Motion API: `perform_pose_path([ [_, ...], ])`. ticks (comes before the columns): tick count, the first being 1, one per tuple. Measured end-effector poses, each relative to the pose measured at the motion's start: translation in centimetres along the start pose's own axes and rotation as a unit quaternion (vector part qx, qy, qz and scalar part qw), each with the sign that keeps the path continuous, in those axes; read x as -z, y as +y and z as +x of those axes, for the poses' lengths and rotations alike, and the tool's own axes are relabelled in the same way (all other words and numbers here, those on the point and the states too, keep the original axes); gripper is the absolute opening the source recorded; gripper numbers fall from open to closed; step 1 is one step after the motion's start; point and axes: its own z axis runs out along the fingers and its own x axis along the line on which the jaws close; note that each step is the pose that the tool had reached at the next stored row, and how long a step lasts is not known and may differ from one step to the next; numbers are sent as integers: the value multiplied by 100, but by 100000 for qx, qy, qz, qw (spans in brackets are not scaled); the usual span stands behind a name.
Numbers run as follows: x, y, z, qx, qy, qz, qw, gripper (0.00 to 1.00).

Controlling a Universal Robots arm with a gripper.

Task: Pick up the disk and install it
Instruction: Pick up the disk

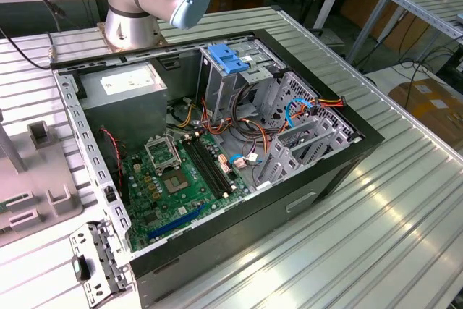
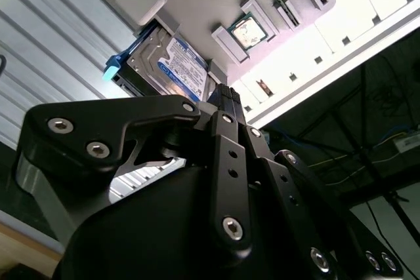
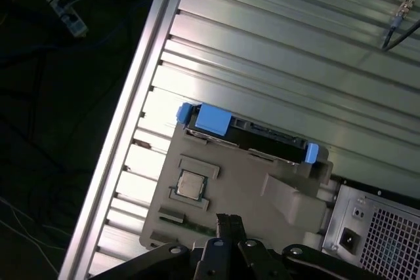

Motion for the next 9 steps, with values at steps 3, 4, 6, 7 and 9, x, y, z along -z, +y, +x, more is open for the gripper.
perform_pose_path([
  [3, 0, 0, 0, 336, 12, -9, 99999, 11],
  [4, 0, 0, 0, 446, 19, -11, 99999, 11],
  [6, 0, 0, 0, 715, 29, -19, 99997, 11],
  [7, 0, 0, 0, 883, 36, -22, 99996, 11],
  [9, 0, 0, 0, 1177, 51, -30, 99993, 11],
])
